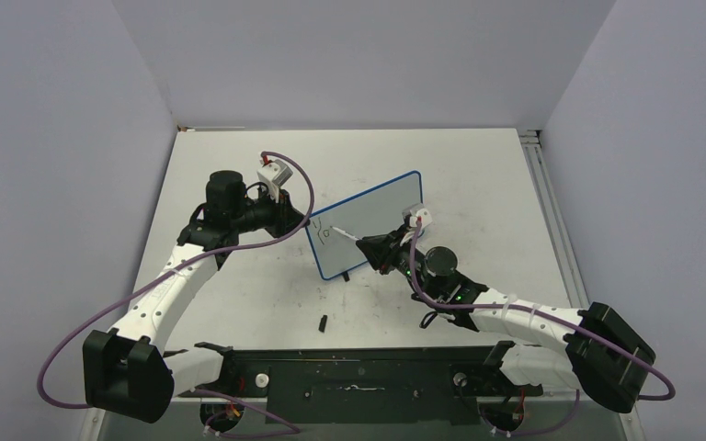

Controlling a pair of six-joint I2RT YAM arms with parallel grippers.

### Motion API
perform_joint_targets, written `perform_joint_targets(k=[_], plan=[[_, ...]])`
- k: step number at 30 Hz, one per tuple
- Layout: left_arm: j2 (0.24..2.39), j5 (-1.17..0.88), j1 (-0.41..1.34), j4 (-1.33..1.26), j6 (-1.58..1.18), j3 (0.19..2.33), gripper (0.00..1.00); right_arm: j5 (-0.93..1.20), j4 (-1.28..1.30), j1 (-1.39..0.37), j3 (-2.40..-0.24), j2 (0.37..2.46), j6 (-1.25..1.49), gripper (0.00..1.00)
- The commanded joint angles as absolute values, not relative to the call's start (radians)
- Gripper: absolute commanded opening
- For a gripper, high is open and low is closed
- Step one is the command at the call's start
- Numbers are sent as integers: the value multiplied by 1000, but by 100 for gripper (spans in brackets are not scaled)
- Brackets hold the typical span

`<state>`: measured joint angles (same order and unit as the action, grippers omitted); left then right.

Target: Write a sentence on the whiteboard

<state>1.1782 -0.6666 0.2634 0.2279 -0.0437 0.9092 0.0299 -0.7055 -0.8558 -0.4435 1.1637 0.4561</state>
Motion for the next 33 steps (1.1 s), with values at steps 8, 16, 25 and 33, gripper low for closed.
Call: perform_joint_targets(k=[8, 16, 25, 33], plan=[[1173, -694, 262, 229, -49, 916, 0, 11, -738, -848, -431, 1152, 466, 5], [1173, -694, 264, 230, -49, 915, 0, 6, -719, -847, -409, 1142, 472, 5], [1174, -694, 263, 229, -49, 916, 0, 3, -693, -847, -405, 1124, 466, 5], [1174, -694, 262, 228, -49, 916, 0, -40, -685, -848, -413, 1107, 455, 5]])
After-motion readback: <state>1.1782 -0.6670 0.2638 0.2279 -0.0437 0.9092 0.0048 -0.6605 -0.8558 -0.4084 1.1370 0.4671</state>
